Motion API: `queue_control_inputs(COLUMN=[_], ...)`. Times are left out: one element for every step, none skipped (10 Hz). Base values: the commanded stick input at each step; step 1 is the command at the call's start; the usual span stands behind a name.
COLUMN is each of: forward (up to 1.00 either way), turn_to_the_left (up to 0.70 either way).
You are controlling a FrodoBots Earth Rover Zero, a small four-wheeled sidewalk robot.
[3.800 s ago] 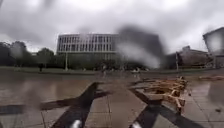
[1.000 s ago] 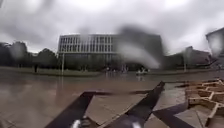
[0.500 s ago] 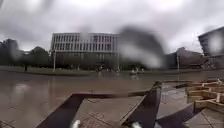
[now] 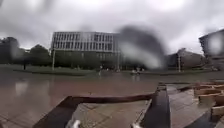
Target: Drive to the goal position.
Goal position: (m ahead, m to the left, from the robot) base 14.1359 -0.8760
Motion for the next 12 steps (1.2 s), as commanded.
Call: queue_control_inputs(forward=[0.70,0.70,0.70,0.70,0.70,0.70,0.70,0.70,0.70,0.70,0.70,0.70], turn_to_the_left=[0.00,0.00,0.00,0.00,0.00,0.00,0.00,0.00,0.00,0.00,0.00,0.00])
